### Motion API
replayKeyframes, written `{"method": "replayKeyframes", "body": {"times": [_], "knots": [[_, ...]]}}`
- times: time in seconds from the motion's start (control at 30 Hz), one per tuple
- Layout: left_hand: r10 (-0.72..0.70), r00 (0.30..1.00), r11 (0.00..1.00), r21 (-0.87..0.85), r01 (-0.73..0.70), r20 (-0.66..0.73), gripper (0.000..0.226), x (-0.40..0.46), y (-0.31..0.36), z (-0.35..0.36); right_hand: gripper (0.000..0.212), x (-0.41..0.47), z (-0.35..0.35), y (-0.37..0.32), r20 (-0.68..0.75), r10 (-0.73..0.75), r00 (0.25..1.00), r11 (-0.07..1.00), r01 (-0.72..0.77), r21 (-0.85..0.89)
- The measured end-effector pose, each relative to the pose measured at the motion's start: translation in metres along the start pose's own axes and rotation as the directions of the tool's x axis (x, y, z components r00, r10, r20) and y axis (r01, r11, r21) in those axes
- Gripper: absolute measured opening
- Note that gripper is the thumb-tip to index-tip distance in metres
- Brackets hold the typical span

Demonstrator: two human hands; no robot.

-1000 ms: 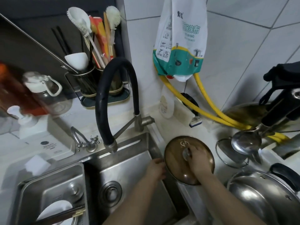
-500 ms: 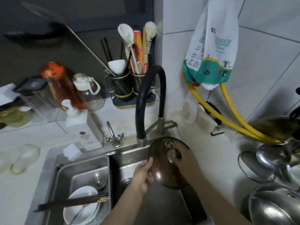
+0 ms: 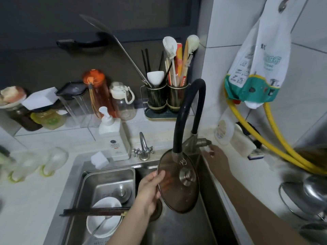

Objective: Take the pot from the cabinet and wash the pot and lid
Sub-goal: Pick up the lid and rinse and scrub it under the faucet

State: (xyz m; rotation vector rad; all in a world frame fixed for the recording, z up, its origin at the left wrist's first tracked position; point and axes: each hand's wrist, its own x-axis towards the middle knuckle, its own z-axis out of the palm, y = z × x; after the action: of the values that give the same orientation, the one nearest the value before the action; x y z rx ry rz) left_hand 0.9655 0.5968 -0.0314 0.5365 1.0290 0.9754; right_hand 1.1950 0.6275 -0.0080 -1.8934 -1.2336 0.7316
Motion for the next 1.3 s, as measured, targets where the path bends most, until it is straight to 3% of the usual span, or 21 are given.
{"method": "replayKeyframes", "body": {"times": [0.2, 0.3, 0.4, 0.53, 0.7, 1.13, 1.3], "knots": [[-0.006, 1.0, 1.0, -0.026, 0.006, -0.029, 0.044, -0.004, 0.004, 0.004, 0.046, 0.044, 0.001, 0.009, -0.021, -0.011, 1.0, 0.992, 0.008, -0.124], [0.006, 0.999, 0.999, -0.048, -0.008, -0.045, 0.054, -0.002, 0.007, 0.009, 0.035, 0.056, 0.004, 0.016, 0.001, -0.027, 1.0, 0.98, 0.027, -0.198], [0.013, 0.999, 0.998, -0.059, -0.016, -0.05, 0.048, 0.0, 0.009, 0.012, 0.025, 0.065, 0.007, 0.023, -0.02, -0.034, 0.999, 0.974, 0.029, -0.225], [0.006, 0.998, 0.998, -0.06, -0.01, -0.063, 0.039, 0.005, 0.009, 0.016, 0.029, 0.077, 0.006, 0.031, -0.057, -0.032, 0.998, 0.968, 0.017, -0.25], [-0.009, 0.997, 0.997, -0.079, 0.003, -0.076, 0.025, 0.009, 0.008, 0.021, 0.028, 0.092, 0.01, 0.045, -0.086, 0.013, 0.996, 0.984, -0.028, -0.175], [-0.043, 0.995, 0.99, -0.137, 0.03, -0.09, 0.032, 0.014, 0.005, 0.018, 0.024, 0.083, 0.011, 0.047, -0.122, 0.068, 0.99, 0.995, -0.077, -0.07], [-0.035, 0.994, 0.995, -0.094, 0.025, -0.105, 0.02, 0.014, 0.0, 0.013, 0.043, 0.028, 0.033, 0.034, 0.009, 0.212, 0.977, 0.971, -0.212, 0.115]]}}
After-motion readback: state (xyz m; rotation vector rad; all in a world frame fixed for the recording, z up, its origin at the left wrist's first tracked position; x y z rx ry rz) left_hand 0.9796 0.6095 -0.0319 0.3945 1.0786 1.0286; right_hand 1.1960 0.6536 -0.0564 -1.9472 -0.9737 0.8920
